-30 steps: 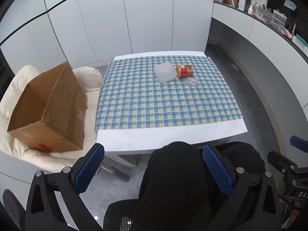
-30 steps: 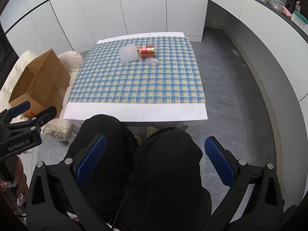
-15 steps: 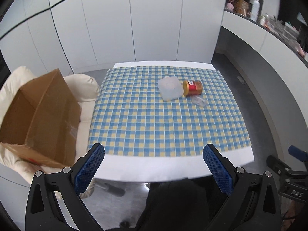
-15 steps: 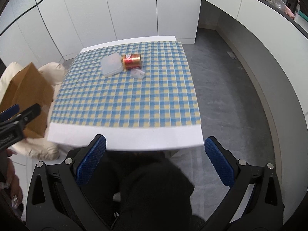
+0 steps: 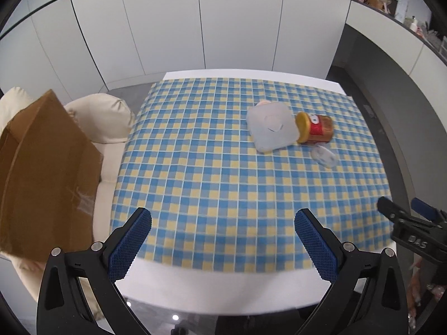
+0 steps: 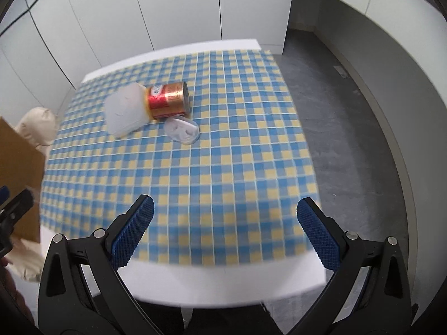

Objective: Organize objects
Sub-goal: 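Lower both open tools toward the frosted box and clear lens case, then grasp the frosted square box with the left tool while the right tool grasps the clear lens case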

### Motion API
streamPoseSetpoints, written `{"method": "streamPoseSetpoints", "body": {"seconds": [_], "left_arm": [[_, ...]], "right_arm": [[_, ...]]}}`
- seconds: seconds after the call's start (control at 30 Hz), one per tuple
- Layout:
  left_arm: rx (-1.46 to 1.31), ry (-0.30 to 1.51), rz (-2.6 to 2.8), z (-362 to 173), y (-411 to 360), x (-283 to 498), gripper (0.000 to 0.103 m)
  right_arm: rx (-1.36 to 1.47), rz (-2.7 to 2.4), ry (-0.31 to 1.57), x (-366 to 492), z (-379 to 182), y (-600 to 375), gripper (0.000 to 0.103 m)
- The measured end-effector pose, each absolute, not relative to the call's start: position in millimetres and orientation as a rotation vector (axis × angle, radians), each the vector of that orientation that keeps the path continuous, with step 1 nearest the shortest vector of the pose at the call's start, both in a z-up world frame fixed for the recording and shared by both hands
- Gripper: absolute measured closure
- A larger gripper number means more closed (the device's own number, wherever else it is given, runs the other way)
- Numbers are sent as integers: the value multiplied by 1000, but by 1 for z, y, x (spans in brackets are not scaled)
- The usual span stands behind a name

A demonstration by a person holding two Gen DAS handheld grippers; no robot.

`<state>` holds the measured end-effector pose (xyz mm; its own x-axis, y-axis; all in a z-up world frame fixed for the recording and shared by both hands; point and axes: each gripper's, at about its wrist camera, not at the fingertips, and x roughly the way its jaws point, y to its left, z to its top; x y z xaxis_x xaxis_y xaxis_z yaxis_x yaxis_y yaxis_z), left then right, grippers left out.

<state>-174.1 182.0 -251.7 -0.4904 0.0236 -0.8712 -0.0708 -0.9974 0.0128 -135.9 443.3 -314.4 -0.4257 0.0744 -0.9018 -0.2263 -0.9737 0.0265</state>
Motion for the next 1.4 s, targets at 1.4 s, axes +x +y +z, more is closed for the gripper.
{"method": "streamPoseSetpoints", "body": {"seconds": [1.4], "left_arm": [[-1668,-255,2482,-335,248,-334,1]], "right_arm": [[-1462,2460,217,-281,-422,398,0]]}}
